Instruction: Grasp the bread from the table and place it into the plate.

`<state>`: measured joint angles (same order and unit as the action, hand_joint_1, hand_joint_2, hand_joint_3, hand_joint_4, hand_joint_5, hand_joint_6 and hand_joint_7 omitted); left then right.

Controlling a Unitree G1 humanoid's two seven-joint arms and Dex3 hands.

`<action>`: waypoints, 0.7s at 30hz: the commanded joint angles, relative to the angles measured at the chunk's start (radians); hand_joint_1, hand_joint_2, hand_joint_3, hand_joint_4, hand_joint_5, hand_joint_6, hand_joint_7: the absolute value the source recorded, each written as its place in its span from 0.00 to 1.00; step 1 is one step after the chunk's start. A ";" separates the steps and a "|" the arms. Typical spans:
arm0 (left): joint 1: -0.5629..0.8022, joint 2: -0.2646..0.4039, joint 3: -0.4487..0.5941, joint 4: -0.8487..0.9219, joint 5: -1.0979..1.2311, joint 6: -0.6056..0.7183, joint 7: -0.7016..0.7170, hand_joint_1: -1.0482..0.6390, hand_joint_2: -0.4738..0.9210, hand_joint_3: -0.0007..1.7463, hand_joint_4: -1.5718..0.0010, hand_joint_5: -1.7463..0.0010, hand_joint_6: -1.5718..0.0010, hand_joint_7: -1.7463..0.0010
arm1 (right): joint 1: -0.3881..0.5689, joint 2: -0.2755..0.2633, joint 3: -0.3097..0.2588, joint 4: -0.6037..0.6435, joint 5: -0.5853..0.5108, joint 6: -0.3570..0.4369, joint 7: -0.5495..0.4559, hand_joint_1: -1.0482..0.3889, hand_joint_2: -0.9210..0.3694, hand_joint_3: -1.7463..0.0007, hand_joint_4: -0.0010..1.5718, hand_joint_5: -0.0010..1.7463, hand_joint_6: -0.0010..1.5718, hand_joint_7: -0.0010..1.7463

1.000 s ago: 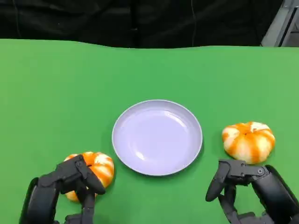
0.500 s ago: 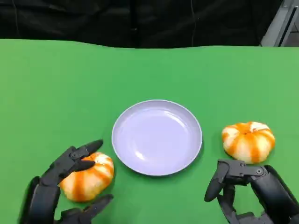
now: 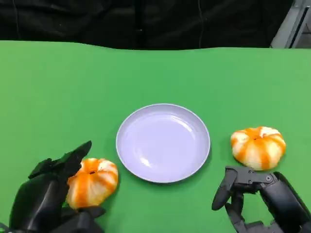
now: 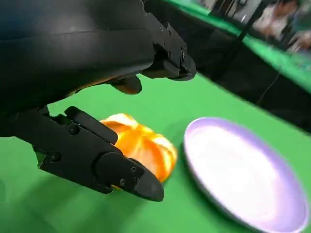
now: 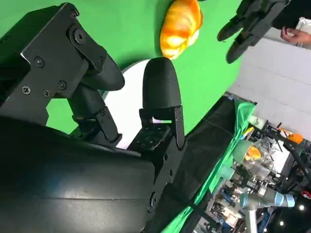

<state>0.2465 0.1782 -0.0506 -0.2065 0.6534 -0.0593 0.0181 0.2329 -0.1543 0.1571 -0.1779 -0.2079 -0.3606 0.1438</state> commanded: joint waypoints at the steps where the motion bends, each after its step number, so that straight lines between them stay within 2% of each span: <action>1: -0.024 0.042 -0.044 -0.027 0.073 0.070 -0.033 0.27 0.94 0.00 0.96 0.72 0.86 1.00 | 0.007 -0.011 -0.005 -0.013 0.004 0.005 -0.002 0.77 0.53 0.15 0.55 0.99 0.53 0.73; 5: -0.066 0.069 -0.106 -0.035 0.174 0.154 -0.089 0.25 0.96 0.01 0.96 0.72 0.85 0.99 | 0.010 -0.006 0.001 -0.017 0.001 0.010 -0.005 0.77 0.53 0.15 0.54 1.00 0.54 0.73; 9: -0.140 0.061 -0.160 0.014 0.234 0.237 -0.121 0.27 0.95 0.00 0.87 0.79 0.79 0.99 | 0.009 -0.005 0.003 -0.016 -0.005 0.009 -0.009 0.76 0.53 0.15 0.54 1.00 0.54 0.73; 13: -0.199 0.068 -0.219 0.078 0.296 0.301 -0.140 0.26 0.96 0.00 0.85 0.80 0.78 0.99 | 0.013 -0.006 0.003 -0.024 -0.014 0.009 -0.015 0.76 0.53 0.15 0.55 1.00 0.54 0.73; 21: -0.321 0.065 -0.354 0.248 0.451 0.438 -0.160 0.37 0.97 0.01 0.75 0.80 0.76 0.99 | 0.019 -0.007 0.003 -0.035 -0.012 0.018 -0.013 0.76 0.53 0.15 0.55 1.00 0.54 0.73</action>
<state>-0.0458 0.2259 -0.3760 -0.0032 1.0630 0.3452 -0.1278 0.2450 -0.1530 0.1654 -0.1969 -0.2256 -0.3529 0.1326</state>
